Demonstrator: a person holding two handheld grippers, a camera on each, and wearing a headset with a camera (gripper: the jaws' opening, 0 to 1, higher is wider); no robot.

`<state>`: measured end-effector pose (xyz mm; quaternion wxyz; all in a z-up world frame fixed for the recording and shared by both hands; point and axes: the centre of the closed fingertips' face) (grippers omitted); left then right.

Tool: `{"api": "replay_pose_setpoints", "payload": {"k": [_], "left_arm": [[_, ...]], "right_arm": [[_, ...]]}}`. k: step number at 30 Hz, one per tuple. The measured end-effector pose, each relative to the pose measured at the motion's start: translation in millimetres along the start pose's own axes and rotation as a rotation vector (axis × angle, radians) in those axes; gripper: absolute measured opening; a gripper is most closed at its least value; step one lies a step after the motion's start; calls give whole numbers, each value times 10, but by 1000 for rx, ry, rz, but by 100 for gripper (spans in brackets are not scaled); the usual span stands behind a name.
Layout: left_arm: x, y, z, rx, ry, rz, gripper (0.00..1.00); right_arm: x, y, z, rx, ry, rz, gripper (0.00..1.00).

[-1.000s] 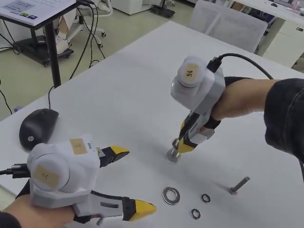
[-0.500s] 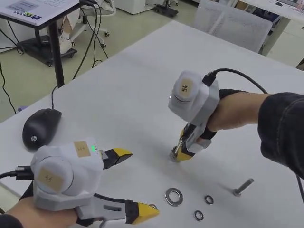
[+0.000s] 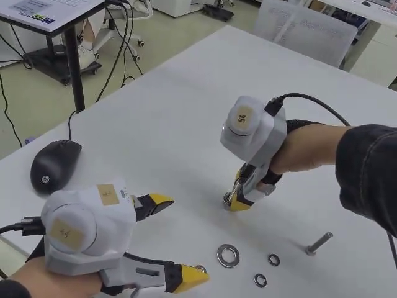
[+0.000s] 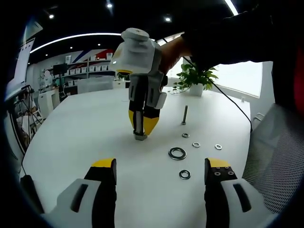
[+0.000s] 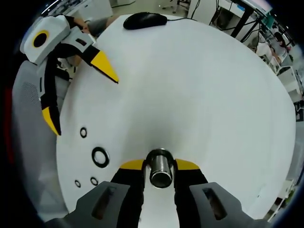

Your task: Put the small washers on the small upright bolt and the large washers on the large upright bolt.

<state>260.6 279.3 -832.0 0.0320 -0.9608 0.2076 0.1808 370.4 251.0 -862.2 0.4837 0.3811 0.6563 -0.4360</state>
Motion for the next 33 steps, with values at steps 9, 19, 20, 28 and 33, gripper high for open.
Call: {"api": "replay_pose_setpoints", "payload": {"k": [9, 19, 20, 28, 33], "left_arm": [[-5, -7, -1, 1, 2, -1, 75], [-3, 24, 37, 6, -3, 8, 75], [-2, 30, 40, 6, -3, 10, 75], [7, 55, 43, 11, -1, 19, 75], [11, 66, 34, 18, 0, 24, 75]], "right_arm": [[28, -23, 53, 17, 5, -14, 30], [-4, -74, 173, 55, 21, -2, 32], [-1, -80, 179, 58, 23, -1, 32], [9, -194, 311, 77, 22, -5, 32], [6, -263, 315, 83, 32, -5, 32]]}}
Point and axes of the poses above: the centre of the closed fingertips' face, and the gripper's own axes: x roughly forward along the fingers, y roughly to its right, z roughly out of its underside, and after that the axes turned 12 degrees about -z, right-handed
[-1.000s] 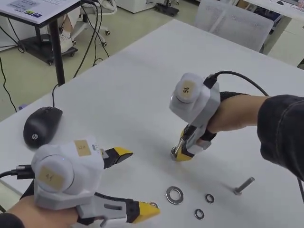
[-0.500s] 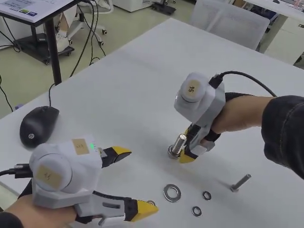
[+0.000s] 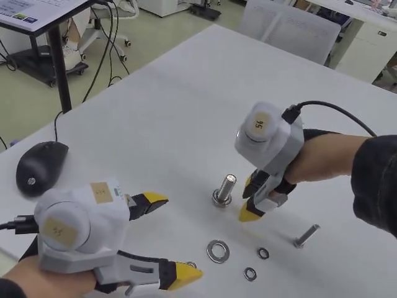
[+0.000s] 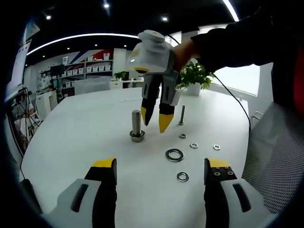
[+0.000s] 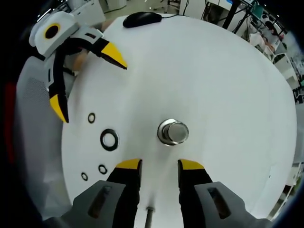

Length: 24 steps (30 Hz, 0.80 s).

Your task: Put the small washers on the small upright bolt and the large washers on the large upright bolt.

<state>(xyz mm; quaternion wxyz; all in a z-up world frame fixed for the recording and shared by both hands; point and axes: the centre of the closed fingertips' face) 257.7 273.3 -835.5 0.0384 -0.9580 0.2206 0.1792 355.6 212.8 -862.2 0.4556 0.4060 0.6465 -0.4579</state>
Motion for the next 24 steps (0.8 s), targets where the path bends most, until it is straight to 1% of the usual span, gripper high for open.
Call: {"api": "replay_pose_setpoints", "payload": {"k": [7, 13, 24], "left_arm": [[-8, 10, -5, 4, -4, 3, 74], [-7, 29, -33, 10, -3, 3, 74], [-3, 62, -73, 21, -4, 10, 73]], "right_arm": [[-10, -101, -34, -12, 8, -1, 32], [0, -198, -27, -20, 9, -9, 32], [77, -448, -74, -44, 23, -43, 33]]}}
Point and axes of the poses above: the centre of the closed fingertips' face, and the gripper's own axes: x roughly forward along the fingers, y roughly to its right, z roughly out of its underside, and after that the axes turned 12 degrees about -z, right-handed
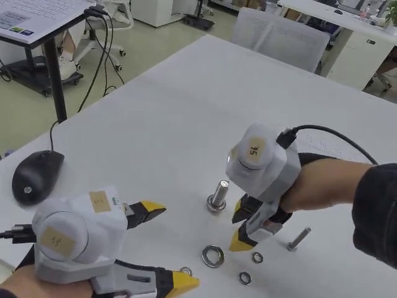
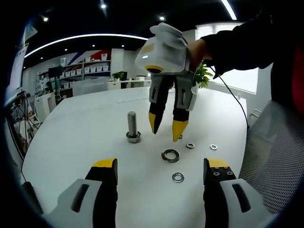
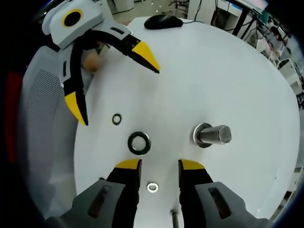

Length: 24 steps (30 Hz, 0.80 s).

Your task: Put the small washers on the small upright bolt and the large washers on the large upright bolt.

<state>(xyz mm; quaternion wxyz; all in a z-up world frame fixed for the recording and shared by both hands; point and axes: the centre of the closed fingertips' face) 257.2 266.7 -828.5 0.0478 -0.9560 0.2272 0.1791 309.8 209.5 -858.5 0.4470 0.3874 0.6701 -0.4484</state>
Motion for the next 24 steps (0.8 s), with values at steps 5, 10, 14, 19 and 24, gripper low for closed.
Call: {"api": "replay_pose_setpoints", "payload": {"k": [5, 10, 14, 19, 24], "left_arm": [[-3, 7, -14, 4, 0, 4, 73], [-5, -4, -33, 6, 5, 0, 73], [-5, 2, -40, 5, 5, 1, 73], [-4, 6, -41, 6, 6, 1, 72], [-6, 9, -39, 5, 6, 1, 72]], "right_arm": [[82, -93, -53, -15, 1, -16, 33], [145, -156, -89, -29, -3, -27, 33], [185, -186, -132, -39, 1, -30, 33], [228, -209, -173, -53, 4, -24, 33], [266, -225, -158, -65, -7, -24, 33]]}}
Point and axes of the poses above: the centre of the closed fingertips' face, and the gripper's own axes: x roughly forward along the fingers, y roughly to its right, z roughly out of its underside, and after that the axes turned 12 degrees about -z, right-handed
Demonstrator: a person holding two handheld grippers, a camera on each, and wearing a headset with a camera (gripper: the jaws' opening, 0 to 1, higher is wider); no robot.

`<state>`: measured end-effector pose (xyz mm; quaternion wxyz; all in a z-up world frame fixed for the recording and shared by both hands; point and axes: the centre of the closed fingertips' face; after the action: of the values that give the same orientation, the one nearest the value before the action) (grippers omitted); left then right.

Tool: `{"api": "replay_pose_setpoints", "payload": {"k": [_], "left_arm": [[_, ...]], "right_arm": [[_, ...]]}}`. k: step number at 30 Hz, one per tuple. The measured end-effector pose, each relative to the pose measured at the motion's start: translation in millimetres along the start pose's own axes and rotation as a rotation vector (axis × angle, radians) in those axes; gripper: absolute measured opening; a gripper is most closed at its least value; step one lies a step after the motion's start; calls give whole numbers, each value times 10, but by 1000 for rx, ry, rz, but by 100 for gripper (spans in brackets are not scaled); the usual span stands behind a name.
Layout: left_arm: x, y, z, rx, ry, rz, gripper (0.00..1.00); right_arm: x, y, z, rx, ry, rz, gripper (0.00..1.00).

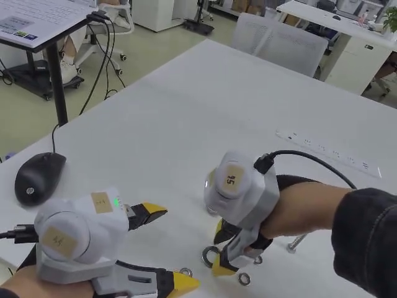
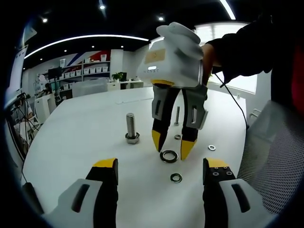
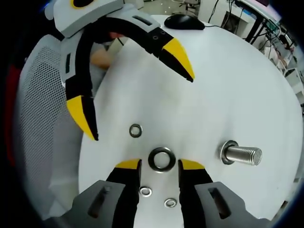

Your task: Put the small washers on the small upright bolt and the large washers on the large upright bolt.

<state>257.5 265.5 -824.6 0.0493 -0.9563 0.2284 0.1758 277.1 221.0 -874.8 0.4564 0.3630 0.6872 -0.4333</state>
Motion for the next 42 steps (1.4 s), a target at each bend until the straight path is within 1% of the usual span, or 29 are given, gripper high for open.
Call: {"api": "replay_pose_setpoints", "payload": {"k": [4, 10, 21, 22, 24, 42], "left_arm": [[-1, 11, 13, -1, -3, 1, 72], [8, 20, 17, -1, -3, 4, 71], [10, 40, 41, -2, -5, 12, 71], [7, 35, 40, -4, -4, 11, 71], [5, 39, 41, -3, -4, 13, 70], [10, 70, 66, -2, -12, 20, 70]], "right_arm": [[-3, 13, 2, -9, -5, 12, 32], [8, 24, 10, -48, -39, 52, 30], [15, 24, -2, -38, -28, 57, 30], [16, 23, -3, -37, -28, 57, 29], [20, 29, -14, -38, -24, 59, 25], [26, 22, 5, -36, -28, 59, 24]]}}
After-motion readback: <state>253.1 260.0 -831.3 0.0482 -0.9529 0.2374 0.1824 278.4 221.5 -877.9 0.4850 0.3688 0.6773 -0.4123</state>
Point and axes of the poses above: the centre of the closed fingertips' face, and the gripper's own axes: x roughly forward along the fingers, y roughly to its right, z roughly out of its underside, and after that the axes turned 12 degrees about -z, right-handed
